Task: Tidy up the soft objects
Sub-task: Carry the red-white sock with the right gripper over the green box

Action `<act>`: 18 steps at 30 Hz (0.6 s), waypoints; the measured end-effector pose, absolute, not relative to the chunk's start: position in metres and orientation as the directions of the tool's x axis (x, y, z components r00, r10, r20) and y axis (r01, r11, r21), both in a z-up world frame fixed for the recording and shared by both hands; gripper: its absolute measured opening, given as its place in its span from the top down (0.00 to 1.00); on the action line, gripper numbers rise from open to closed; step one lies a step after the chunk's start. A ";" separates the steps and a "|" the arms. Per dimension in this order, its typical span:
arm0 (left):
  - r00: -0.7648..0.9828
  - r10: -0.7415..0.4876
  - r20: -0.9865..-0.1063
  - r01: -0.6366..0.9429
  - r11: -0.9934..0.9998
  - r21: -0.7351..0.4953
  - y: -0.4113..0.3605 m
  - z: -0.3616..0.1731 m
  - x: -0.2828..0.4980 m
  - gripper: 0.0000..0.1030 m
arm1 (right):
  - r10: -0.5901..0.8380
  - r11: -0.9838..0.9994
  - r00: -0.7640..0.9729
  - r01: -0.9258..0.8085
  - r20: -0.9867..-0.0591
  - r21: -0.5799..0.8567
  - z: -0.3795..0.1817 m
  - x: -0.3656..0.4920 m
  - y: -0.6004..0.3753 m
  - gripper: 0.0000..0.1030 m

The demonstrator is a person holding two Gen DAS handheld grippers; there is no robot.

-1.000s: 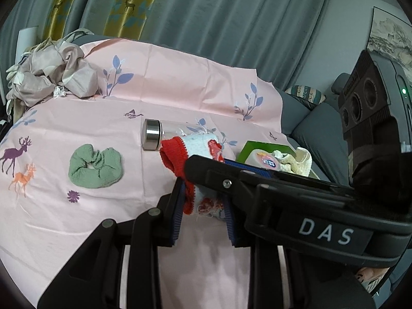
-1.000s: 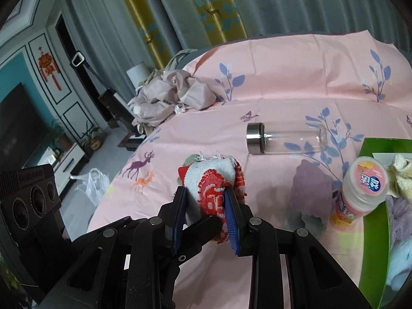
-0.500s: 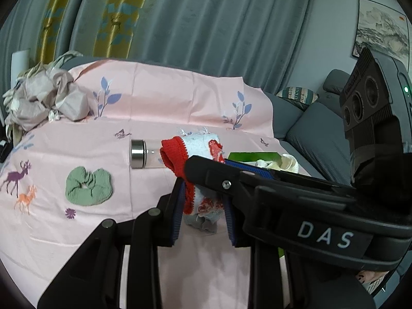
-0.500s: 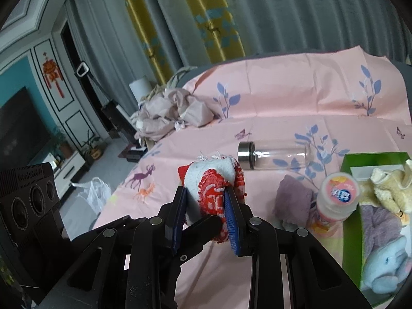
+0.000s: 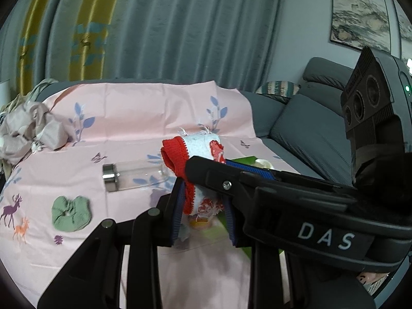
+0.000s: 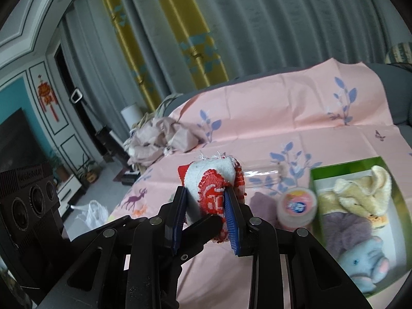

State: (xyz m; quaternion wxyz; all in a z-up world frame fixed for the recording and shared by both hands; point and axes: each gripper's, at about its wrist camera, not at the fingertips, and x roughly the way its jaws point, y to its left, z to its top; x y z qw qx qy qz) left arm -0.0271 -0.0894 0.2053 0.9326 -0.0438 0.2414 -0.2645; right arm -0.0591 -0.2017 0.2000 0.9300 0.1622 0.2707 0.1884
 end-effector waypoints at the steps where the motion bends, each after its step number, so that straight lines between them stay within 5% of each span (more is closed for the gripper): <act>1: 0.741 -0.518 -0.427 0.478 0.854 -0.205 -0.094 0.207 -0.027 0.74 | 0.436 0.876 0.785 -0.258 -0.440 0.408 0.200 -0.059 -0.206 0.70; 18: 0.630 -0.621 -0.467 0.617 0.765 -0.185 -0.184 0.213 -0.019 0.74 | 0.315 0.875 0.841 -0.079 -0.439 0.477 0.196 -0.079 -0.298 0.70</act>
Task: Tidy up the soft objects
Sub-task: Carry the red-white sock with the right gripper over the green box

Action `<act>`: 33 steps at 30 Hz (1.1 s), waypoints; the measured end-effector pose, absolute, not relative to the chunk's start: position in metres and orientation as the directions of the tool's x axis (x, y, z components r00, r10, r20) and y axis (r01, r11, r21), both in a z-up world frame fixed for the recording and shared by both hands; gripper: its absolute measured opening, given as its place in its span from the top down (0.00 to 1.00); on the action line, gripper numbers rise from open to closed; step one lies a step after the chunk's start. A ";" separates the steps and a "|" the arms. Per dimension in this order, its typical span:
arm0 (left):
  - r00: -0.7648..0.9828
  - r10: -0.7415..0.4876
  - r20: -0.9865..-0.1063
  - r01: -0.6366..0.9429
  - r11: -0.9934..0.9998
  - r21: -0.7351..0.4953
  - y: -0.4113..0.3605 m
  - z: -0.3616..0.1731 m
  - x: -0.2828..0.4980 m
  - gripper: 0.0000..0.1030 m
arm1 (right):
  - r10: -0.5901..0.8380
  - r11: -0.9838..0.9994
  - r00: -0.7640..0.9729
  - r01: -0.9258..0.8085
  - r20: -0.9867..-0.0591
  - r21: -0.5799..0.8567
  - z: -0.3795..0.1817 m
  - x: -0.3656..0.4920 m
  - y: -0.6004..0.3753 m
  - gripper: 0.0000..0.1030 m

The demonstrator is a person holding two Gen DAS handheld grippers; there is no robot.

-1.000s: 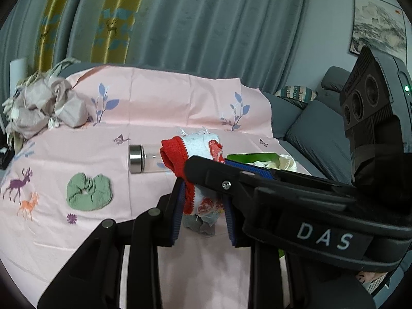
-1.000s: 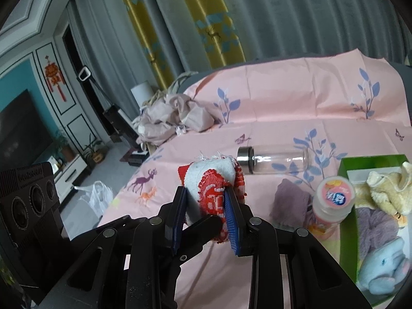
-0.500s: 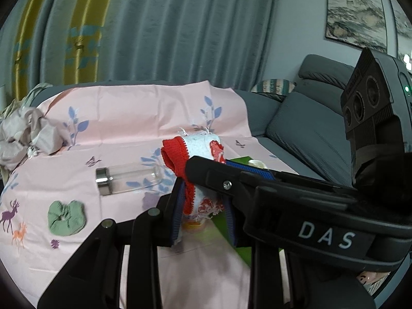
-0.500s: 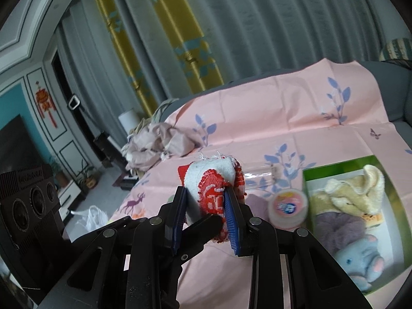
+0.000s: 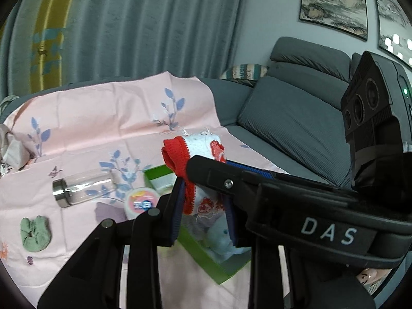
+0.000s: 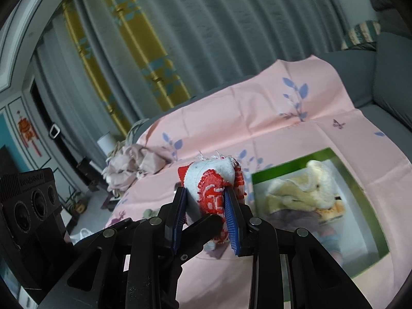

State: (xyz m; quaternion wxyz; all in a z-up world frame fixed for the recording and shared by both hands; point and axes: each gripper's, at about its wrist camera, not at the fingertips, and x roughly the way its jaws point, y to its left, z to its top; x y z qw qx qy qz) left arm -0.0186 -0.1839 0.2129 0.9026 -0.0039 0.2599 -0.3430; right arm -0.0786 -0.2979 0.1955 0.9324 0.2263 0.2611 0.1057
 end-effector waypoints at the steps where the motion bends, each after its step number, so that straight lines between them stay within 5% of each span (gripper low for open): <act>1: 0.622 -0.626 -0.470 0.622 0.760 -0.188 -0.187 0.213 -0.018 0.74 | 0.310 0.875 0.841 -0.071 -0.443 0.478 0.194 -0.079 -0.301 0.70; 33: 0.351 -0.685 -0.638 0.696 0.646 -0.312 -0.305 0.153 0.015 0.74 | 0.180 0.767 0.765 0.284 -0.618 0.575 0.124 -0.072 -0.411 0.70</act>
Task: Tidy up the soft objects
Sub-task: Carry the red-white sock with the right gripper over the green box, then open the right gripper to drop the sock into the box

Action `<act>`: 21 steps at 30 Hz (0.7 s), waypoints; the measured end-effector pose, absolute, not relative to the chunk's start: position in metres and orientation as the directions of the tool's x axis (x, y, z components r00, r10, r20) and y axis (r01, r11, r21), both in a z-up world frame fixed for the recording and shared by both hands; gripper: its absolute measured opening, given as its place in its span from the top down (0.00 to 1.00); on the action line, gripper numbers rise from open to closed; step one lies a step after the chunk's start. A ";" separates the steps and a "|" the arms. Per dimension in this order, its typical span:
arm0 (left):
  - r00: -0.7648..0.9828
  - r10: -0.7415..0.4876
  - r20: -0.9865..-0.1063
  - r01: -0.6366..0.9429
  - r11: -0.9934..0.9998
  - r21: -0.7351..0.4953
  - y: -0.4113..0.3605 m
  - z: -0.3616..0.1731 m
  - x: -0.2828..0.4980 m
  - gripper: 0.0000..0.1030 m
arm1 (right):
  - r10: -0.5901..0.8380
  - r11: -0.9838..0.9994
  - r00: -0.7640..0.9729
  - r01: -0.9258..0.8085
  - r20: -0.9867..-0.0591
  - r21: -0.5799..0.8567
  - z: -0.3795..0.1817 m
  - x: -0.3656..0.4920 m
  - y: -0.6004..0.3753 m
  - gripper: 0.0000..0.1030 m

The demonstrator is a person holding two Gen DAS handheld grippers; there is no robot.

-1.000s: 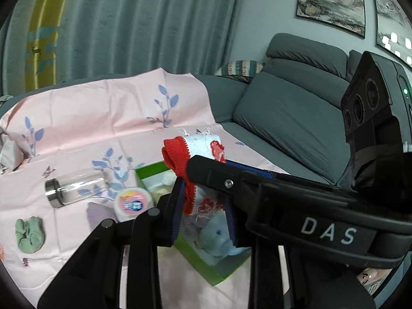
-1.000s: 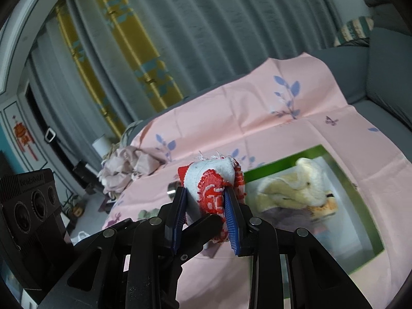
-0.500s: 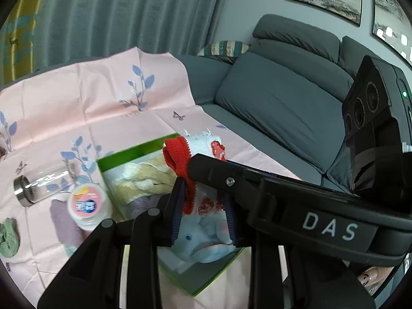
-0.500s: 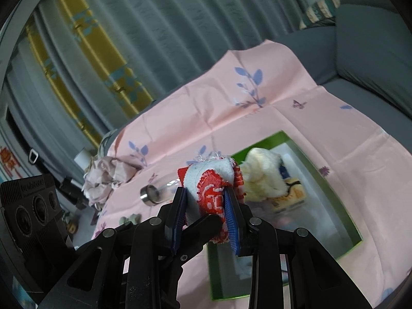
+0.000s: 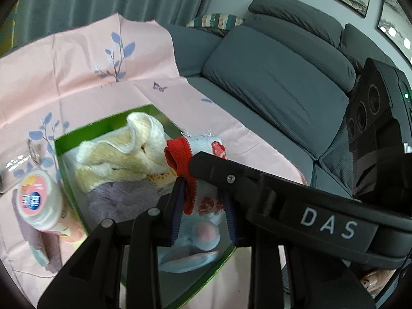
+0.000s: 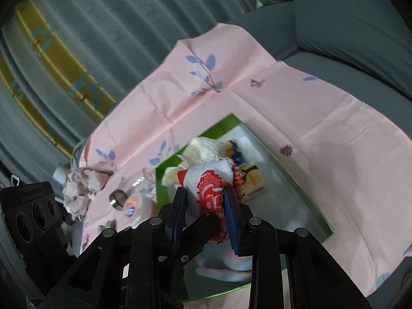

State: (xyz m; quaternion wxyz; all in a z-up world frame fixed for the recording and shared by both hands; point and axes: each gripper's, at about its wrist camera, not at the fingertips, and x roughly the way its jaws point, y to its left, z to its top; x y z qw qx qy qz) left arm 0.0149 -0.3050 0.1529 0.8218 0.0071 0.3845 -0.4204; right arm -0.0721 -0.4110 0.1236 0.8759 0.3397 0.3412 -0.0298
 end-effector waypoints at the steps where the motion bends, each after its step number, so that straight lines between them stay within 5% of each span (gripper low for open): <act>1: 0.343 -0.684 -0.644 0.694 0.647 -0.317 -0.307 0.150 0.016 0.74 | 0.180 0.763 0.757 0.296 -0.629 0.575 0.120 -0.071 -0.413 0.70; 21: 0.242 -0.659 -0.713 0.639 0.661 -0.393 -0.325 0.120 0.030 0.71 | 0.094 0.752 0.631 0.462 -0.770 0.470 0.087 -0.059 -0.429 0.70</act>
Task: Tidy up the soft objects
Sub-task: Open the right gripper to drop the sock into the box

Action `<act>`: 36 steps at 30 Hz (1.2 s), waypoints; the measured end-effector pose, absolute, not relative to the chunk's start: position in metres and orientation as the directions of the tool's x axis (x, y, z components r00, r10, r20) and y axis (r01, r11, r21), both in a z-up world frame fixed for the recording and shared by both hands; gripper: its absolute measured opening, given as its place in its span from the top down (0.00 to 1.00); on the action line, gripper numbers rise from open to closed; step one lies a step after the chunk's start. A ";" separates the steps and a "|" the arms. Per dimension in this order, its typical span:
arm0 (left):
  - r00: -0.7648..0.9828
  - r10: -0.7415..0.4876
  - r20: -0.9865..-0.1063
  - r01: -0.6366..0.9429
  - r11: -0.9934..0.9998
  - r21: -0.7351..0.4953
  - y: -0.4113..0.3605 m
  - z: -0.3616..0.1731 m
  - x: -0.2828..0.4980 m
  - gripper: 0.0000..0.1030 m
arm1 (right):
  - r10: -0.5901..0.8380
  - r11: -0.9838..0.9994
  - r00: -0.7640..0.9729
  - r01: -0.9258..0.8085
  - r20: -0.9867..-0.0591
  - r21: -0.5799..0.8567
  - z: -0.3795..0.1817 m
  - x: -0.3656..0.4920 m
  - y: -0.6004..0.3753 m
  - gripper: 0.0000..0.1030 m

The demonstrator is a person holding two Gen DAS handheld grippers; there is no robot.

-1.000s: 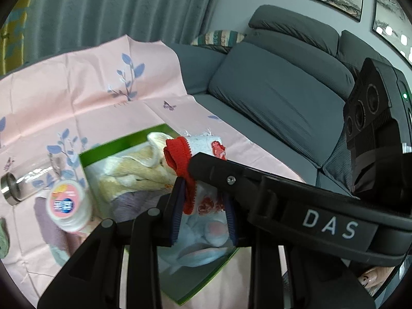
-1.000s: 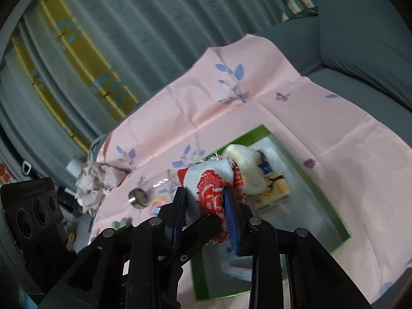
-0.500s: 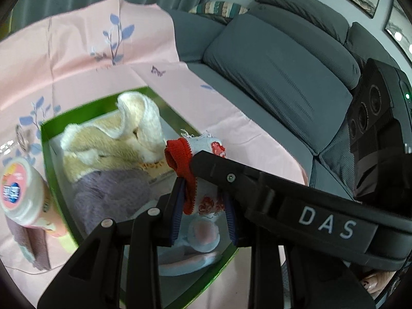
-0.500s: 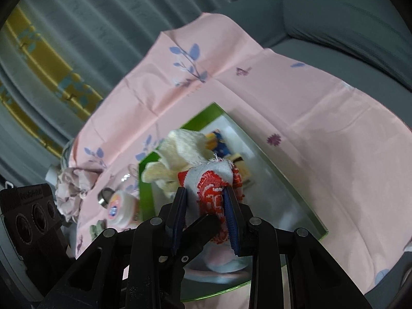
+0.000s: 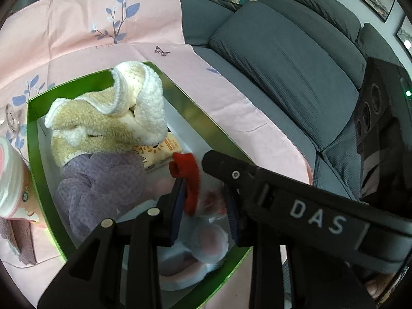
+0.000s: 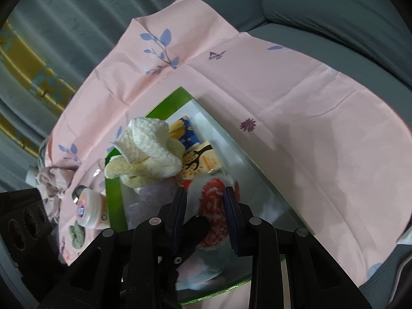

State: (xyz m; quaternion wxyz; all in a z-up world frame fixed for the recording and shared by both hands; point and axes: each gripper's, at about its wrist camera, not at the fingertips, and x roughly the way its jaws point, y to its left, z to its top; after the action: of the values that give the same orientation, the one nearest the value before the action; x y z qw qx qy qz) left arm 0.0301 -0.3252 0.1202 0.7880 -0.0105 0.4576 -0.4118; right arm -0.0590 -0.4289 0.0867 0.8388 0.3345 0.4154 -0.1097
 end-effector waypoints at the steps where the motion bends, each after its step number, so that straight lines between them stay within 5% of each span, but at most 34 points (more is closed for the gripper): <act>1: 0.246 -0.661 -0.709 0.638 0.661 -0.395 -0.322 0.122 0.030 0.66 | 0.084 0.753 0.633 0.466 -0.770 0.465 0.089 -0.060 -0.429 0.69; 5: 0.279 -0.676 -0.682 0.633 0.663 -0.399 -0.302 0.135 0.026 0.51 | 0.054 0.762 0.660 0.457 -0.749 0.458 0.100 -0.065 -0.425 0.42; 10: 0.348 -0.682 -0.643 0.614 0.684 -0.394 -0.261 0.155 0.019 0.25 | 0.034 0.793 0.718 0.404 -0.695 0.457 0.123 -0.068 -0.409 0.32; 14: 0.429 -0.661 -0.616 0.565 0.728 -0.388 -0.217 0.168 0.017 0.18 | 0.057 0.809 0.780 0.330 -0.623 0.487 0.143 -0.073 -0.394 0.19; 25: 0.673 -0.357 -0.648 0.215 0.933 -0.290 -0.061 0.173 0.008 0.01 | 0.183 0.818 0.884 0.106 -0.431 0.565 0.187 -0.078 -0.339 0.08; 36: 0.682 -0.106 -0.724 -0.123 0.959 -0.256 0.060 0.115 0.011 0.02 | 0.385 0.859 0.800 -0.129 -0.459 0.496 0.192 -0.039 -0.205 0.08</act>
State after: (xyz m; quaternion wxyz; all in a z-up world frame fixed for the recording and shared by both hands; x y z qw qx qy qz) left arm 0.0115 0.0599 0.1148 0.9056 -0.1436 0.3990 0.0046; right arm -0.0385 -0.2048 0.1921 0.9215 0.2261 0.2835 0.1394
